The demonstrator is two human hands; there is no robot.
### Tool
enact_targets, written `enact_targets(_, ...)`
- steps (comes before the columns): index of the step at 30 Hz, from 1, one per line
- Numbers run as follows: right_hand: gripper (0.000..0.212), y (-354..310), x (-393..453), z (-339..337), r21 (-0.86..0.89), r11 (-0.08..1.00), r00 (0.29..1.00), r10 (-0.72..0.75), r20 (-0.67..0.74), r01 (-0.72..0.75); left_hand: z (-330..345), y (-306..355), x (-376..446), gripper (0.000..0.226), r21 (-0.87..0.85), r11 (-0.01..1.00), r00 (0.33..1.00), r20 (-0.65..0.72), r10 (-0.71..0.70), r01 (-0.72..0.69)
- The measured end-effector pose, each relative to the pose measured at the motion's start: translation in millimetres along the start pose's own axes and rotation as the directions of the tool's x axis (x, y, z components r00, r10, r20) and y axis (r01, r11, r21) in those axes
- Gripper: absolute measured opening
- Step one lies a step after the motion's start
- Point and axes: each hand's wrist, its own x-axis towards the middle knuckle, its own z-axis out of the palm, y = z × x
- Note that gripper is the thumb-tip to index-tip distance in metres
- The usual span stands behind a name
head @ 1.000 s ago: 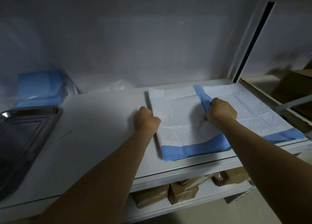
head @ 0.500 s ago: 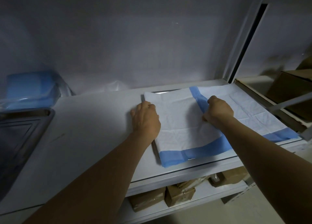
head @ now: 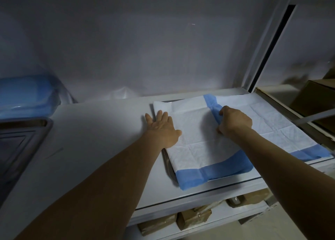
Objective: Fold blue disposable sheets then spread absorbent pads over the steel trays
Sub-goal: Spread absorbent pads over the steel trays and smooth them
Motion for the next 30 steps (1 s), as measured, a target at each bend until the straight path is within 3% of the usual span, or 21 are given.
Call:
enact_targets(2,0.054,-7,-2,-2,-0.037,0.998,0.987,-0.054,-0.151,0.049,1,0,1,0.066,0.020,1.000,1.000,0.000,0.003,-0.003)
enact_targets(4,0.045,-22,-6,-1,0.026,0.966,0.934,-0.243,-0.262,0.258,0,0,1,0.063,0.045,0.999,1.000,-0.011,0.007,-0.006)
enact_targets(6,0.037,-46,-16,5,0.246,0.850,0.884,-0.436,-0.170,0.466,-1,0,1,0.062,0.063,0.998,1.000,-0.004,0.020,-0.020)
enact_targets(7,0.038,-60,-21,10,0.414,0.774,0.866,-0.494,-0.080,0.479,-2,1,1,0.061,0.082,0.996,0.999,0.001,0.036,-0.036)
enact_targets(9,0.046,-84,-31,20,0.738,0.609,0.835,-0.538,0.114,0.291,-3,3,-1,0.062,0.116,0.991,0.998,0.022,0.060,-0.062)
enact_targets(11,0.051,-99,-30,30,0.838,0.532,0.805,-0.547,0.228,0.124,-5,5,-5,0.060,0.127,0.990,0.997,0.051,0.050,-0.056)
enact_targets(13,0.052,-104,-28,38,0.824,0.553,0.783,-0.563,0.265,0.119,-5,7,-8,0.058,0.141,0.989,0.997,0.063,0.033,-0.041)
enact_targets(19,0.065,-102,-7,55,0.665,0.687,0.791,-0.564,0.235,0.292,1,4,0,0.063,0.038,0.996,0.996,-0.019,0.082,-0.081)
enact_targets(24,0.050,-85,9,53,0.378,0.794,0.802,-0.568,0.184,0.476,3,-1,-1,0.066,-0.005,0.996,0.992,-0.091,0.089,-0.089)
enact_targets(30,0.057,-50,35,51,0.115,0.881,0.857,-0.472,0.205,0.458,7,-4,-2,0.066,-0.069,0.995,0.994,-0.091,0.067,-0.073)
